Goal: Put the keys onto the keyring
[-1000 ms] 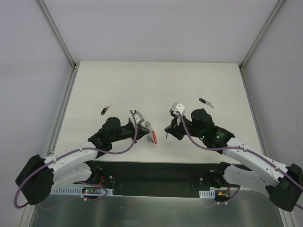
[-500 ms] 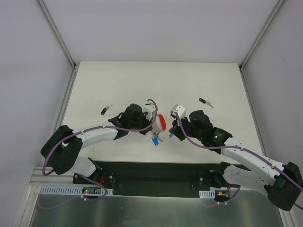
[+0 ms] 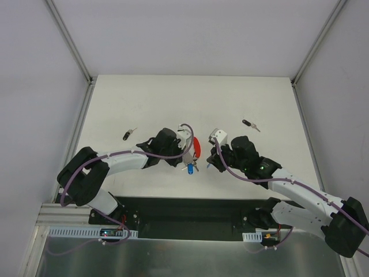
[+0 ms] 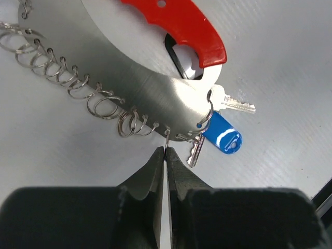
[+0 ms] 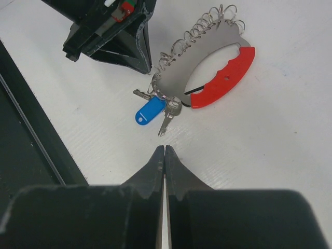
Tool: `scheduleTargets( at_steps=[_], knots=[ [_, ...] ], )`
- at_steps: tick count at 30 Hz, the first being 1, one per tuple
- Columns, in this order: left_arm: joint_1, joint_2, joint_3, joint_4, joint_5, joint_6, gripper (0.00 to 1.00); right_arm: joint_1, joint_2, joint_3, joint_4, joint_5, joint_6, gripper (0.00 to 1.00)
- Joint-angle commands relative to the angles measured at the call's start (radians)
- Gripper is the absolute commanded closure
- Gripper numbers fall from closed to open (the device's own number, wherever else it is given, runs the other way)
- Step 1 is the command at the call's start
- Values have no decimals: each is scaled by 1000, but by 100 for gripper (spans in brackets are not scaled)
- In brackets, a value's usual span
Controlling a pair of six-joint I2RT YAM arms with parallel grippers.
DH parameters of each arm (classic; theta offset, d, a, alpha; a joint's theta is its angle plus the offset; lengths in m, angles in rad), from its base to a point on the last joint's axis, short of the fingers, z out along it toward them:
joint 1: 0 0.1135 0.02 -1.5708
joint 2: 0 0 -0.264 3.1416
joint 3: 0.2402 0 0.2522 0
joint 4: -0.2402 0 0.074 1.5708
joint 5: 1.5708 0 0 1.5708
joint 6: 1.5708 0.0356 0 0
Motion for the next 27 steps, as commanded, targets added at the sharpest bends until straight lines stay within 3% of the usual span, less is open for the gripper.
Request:
scheduleTargets(
  at_steps=[1, 8, 17, 27],
  knots=[
    [-9, 8, -30, -50, -9, 3, 96, -5, 4, 8, 46, -6, 10, 99],
    [-14, 12, -44, -62, -1, 0, 89, -5, 4, 5, 44, -3, 16, 99],
    [-10, -109, -56, -62, -6, -21, 77, -5, -2, 10, 38, -5, 13, 99],
    [70, -66, -30, -58, 172, -89, 72, -6, -2, 13, 38, -8, 13, 99]
  ],
)
